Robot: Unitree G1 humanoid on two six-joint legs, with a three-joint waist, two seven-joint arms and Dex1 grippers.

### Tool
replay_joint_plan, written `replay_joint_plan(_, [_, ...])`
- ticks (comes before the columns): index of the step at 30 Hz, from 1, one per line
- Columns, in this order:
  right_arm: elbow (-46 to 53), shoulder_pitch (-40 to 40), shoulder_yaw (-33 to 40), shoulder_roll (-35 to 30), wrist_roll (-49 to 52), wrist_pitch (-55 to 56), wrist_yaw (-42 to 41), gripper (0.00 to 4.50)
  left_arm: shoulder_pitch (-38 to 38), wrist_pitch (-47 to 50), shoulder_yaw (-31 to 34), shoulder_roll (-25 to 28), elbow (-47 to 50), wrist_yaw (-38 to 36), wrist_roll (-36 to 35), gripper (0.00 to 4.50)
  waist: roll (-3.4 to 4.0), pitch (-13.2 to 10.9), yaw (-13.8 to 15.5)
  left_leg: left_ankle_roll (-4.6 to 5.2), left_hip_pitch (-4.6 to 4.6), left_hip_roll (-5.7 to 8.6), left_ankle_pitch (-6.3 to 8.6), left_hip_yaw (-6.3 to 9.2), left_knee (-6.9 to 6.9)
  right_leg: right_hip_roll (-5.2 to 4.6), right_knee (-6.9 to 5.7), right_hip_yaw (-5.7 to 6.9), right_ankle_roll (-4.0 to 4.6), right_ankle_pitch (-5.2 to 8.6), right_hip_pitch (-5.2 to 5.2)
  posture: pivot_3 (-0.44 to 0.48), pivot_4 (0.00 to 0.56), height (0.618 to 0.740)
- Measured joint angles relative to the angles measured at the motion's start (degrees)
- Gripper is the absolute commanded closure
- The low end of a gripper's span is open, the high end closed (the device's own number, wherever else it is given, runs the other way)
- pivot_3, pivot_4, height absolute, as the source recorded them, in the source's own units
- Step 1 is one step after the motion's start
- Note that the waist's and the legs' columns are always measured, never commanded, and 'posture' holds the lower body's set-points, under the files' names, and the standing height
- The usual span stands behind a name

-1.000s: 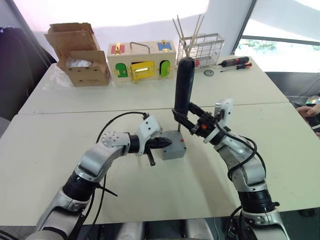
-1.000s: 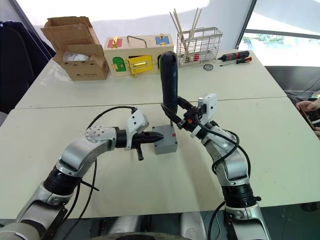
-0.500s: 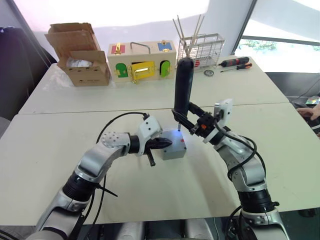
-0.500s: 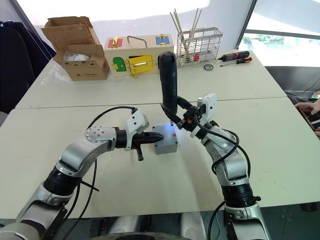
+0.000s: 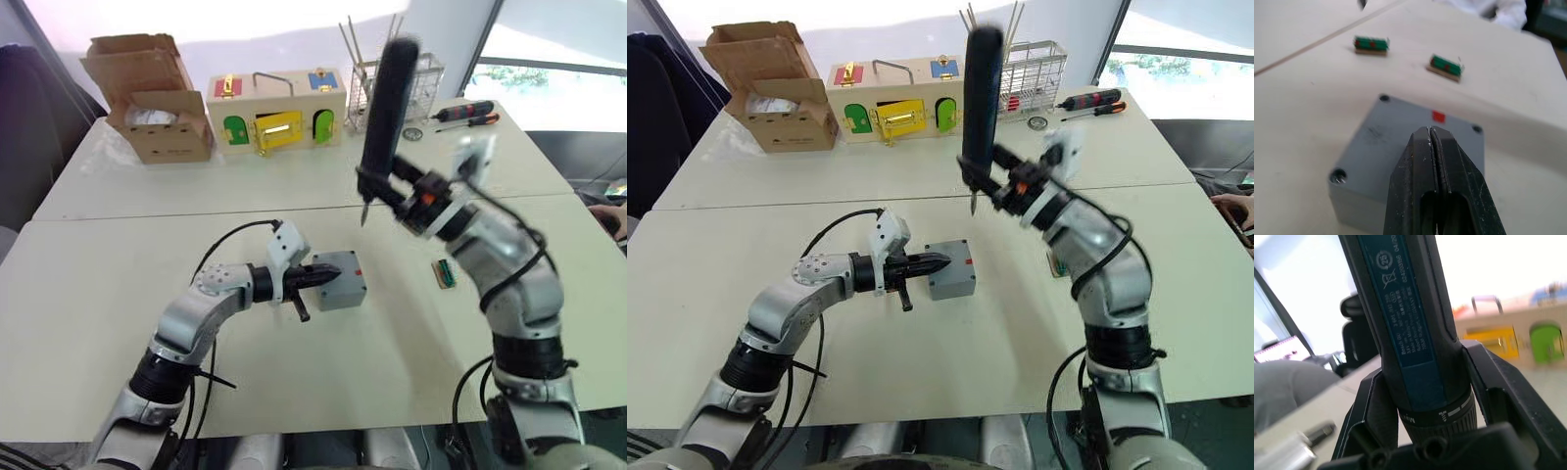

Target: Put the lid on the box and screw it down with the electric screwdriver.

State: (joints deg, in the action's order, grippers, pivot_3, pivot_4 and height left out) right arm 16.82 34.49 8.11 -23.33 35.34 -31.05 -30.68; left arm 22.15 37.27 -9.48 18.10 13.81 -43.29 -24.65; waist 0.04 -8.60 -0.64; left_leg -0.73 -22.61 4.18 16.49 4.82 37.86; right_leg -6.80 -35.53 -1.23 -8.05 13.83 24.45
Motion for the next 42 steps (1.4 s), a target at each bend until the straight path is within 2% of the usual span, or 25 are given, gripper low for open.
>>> replay_joint_plan(4, [0.1, 3.8, 3.4, -0.7, 5.1, -5.5, 2.7, 2.73, -0.1, 0.1, 3.7, 0.1, 2.4, 1.4, -2.3, 4.50, -0.02, 0.0, 0.0, -0.04, -0.01, 0.01, -0.03, -0.04, 0.04, -0.02, -0.05, -0.02, 0.03, -0.02, 0.01, 0.000, 0.150, 0.734])
replay_joint_plan(9, [-2.2, 7.3, 4.2, -4.0, 6.4, -15.1, 9.7, 2.73, 0.2, 1.1, 3.9, 2.0, 3.3, 1.6, -3.2, 4.50, -0.04, -0.1, 0.3, 0.19, -0.02, 0.03, 0.10, -0.02, 0.05, -0.02, -0.09, -0.01, 0.04, -0.02, 0.00, 0.000, 0.150, 0.734])
replay_joint_plan(12, [-6.1, 8.0, 2.2, -16.0, 5.0, -23.9, 8.9, 2.73, 3.4, 1.4, 0.8, 4.7, 5.1, -0.1, -2.5, 4.50, -0.02, -0.2, 1.4, 0.17, -0.30, 0.09, 0.08, -0.02, 0.25, -0.05, 0.02, 0.04, 0.05, -0.03, 0.07, 0.000, 0.150, 0.734])
replay_joint_plan(14, [-11.3, 8.1, 0.6, -27.2, 3.7, -32.1, 5.6, 2.73, 6.1, 2.4, -0.9, 5.4, 8.7, -1.4, -2.9, 4.50, 0.04, -0.3, 2.0, 0.19, -0.54, 0.14, 0.08, -0.01, 0.37, -0.09, 0.25, 0.11, 0.10, -0.06, 0.09, 0.000, 0.150, 0.734])
replay_joint_plan(16, [-16.4, 7.7, -0.3, -34.6, 3.0, -37.0, 2.2, 2.73, 6.9, 2.7, -2.7, 5.2, 10.9, -2.3, -3.6, 4.50, 0.08, -0.3, 2.0, 0.30, -0.56, 0.15, 0.15, -0.15, 0.35, -0.13, 0.39, 0.04, 0.10, -0.06, 0.10, 0.000, 0.150, 0.734])
replay_joint_plan(20, [-26.9, 7.5, -4.3, -42.7, 0.0, -41.7, -5.2, 2.73, 6.6, 2.1, -8.6, 4.2, 11.0, -3.5, -2.3, 4.50, 0.12, -0.3, 0.9, 0.38, -0.53, 0.09, 0.19, -0.31, 0.28, -0.13, 0.42, 0.00, 0.08, -0.07, 0.15, 0.000, 0.150, 0.734])
replay_joint_plan(25, [-37.9, 8.8, -13.2, -43.4, -2.7, -46.8, -13.4, 2.73, 6.4, -0.9, -12.9, 2.8, 9.0, -4.0, 0.6, 4.50, 0.37, -0.5, -0.2, 0.59, -0.29, 0.00, 0.30, -0.41, 0.31, -0.07, 0.09, -0.06, 0.09, -0.09, 0.12, 0.000, 0.150, 0.734])
replay_joint_plan(29, [-45.4, 13.9, -18.7, -42.5, -6.0, -48.0, -17.3, 2.73, 5.8, -2.3, -13.9, 1.6, 8.6, -3.5, 1.7, 4.50, 0.74, -0.5, -0.1, 0.59, -0.27, 0.00, 0.30, -0.45, 0.29, -0.06, 0.10, -0.11, 0.07, -0.09, 0.13, 0.000, 0.150, 0.734])
replay_joint_plan(33, [-54.1, 19.5, -22.2, -40.0, -10.9, -45.5, -20.4, 2.73, 4.7, -2.6, -13.9, 0.9, 8.8, -2.0, 2.1, 4.50, 0.69, -0.6, 0.0, 0.44, -0.32, 0.04, 0.21, -0.44, 0.33, -0.07, 0.19, -0.10, 0.06, -0.09, 0.12, 0.000, 0.150, 0.734])
replay_joint_plan(39, [-66.0, 23.8, -26.2, -34.9, -18.6, -39.7, -24.1, 2.73, 2.5, -1.3, -12.0, 0.7, 8.9, 0.1, 1.1, 4.50, 0.68, -0.6, 0.2, 0.22, -0.34, 0.07, 0.08, -0.36, 0.35, -0.07, 0.16, -0.10, -0.01, -0.13, 0.12, 0.000, 0.150, 0.734])
replay_joint_plan(41, [-68.2, 24.8, -26.3, -34.4, -20.3, -38.0, -25.1, 1.69, 2.4, -1.1, -11.1, 0.4, 8.9, 0.9, 0.6, 4.50, 0.68, -0.6, 0.1, 0.20, -0.34, 0.08, 0.08, -0.37, 0.35, -0.07, 0.17, -0.10, -0.01, -0.14, 0.11, 0.000, 0.150, 0.734])
replay_joint_plan(42, [-69.1, 25.1, -26.3, -34.0, -21.4, -36.8, -25.4, 1.33, 2.3, -0.9, -10.4, 0.3, 8.9, 1.5, 0.4, 4.50, 0.68, -0.6, 0.1, 0.19, -0.34, 0.08, 0.07, -0.37, 0.35, -0.07, 0.17, -0.10, -0.01, -0.14, 0.11, 0.000, 0.150, 0.734])
